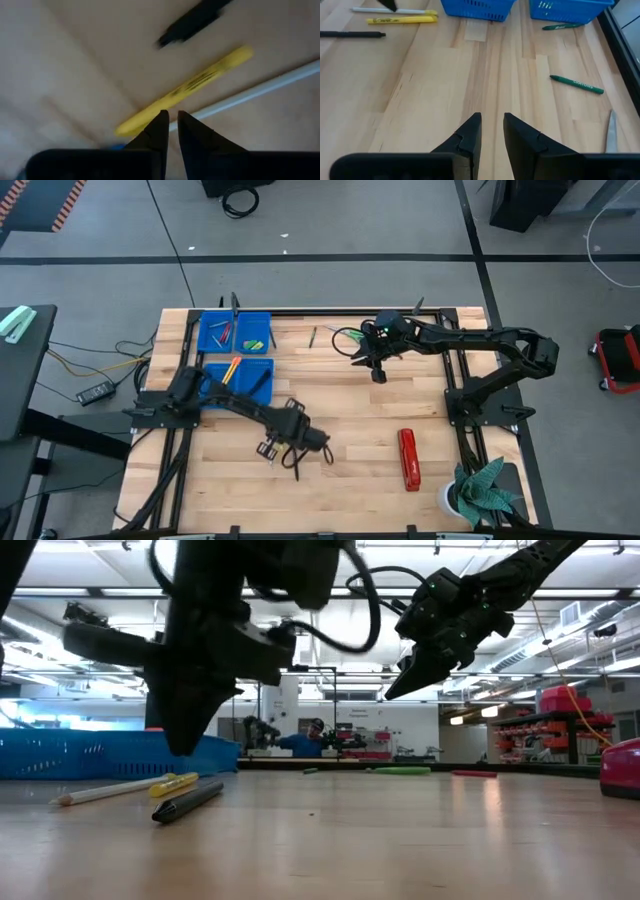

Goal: Sort crayons/erasers/pens/pencils in bins
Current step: Put the black pen into the bottom right blue bin

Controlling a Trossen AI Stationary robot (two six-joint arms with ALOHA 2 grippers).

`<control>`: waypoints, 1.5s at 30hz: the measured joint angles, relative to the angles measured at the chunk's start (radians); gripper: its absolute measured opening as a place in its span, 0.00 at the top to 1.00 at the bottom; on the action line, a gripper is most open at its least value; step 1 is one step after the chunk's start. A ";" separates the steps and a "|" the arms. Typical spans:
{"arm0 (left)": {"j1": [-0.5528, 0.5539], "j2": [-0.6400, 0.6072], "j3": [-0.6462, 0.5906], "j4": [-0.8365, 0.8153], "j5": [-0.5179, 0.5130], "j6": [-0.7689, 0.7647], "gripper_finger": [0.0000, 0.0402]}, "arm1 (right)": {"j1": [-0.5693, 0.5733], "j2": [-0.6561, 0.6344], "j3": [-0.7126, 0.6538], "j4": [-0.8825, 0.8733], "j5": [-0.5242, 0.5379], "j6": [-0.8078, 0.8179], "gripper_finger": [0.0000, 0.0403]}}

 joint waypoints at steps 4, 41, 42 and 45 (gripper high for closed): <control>-0.075 0.000 0.000 0.051 0.003 0.071 0.88 | 0.000 0.000 0.000 0.000 0.000 -0.019 0.78; -0.112 0.008 -0.090 0.379 0.011 0.403 0.70 | 0.000 0.000 0.000 -0.080 0.000 -0.015 0.78; -0.112 0.007 -0.091 0.380 0.011 0.404 0.70 | 0.000 0.000 0.000 -0.080 0.000 -0.016 0.78; -0.112 0.007 -0.093 0.385 0.013 0.405 0.73 | 0.000 0.000 0.000 -0.078 0.000 -0.023 0.78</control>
